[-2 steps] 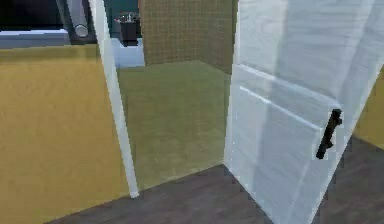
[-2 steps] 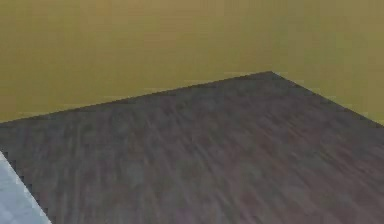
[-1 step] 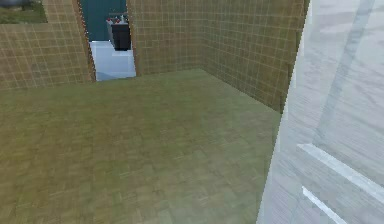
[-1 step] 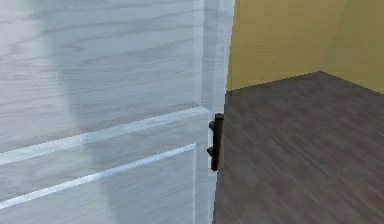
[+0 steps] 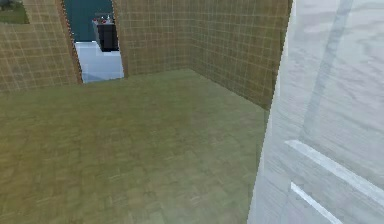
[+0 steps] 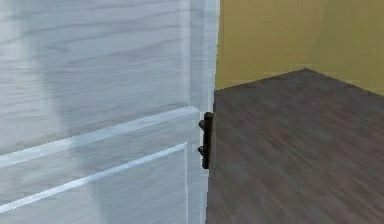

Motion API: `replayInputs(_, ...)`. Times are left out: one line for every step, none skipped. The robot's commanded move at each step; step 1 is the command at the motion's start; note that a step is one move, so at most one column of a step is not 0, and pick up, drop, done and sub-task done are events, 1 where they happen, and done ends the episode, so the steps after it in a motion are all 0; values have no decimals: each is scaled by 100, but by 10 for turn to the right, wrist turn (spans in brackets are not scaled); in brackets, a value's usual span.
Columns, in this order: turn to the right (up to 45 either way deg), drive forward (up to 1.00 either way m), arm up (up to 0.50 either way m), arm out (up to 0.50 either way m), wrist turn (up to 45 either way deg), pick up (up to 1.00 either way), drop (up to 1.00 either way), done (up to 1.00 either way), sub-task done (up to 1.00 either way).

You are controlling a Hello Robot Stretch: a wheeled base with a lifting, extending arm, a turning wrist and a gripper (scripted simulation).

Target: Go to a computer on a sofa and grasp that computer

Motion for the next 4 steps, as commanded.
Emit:
replayInputs(0,40,0,0,0,0,0,0,0)
replayInputs(-450,0,0,0,0,0,0,0,0)
replayInputs(-120,0,0,0,0,0,0,0,0)
replayInputs(0,60,0,0,0,0,0,0,0)
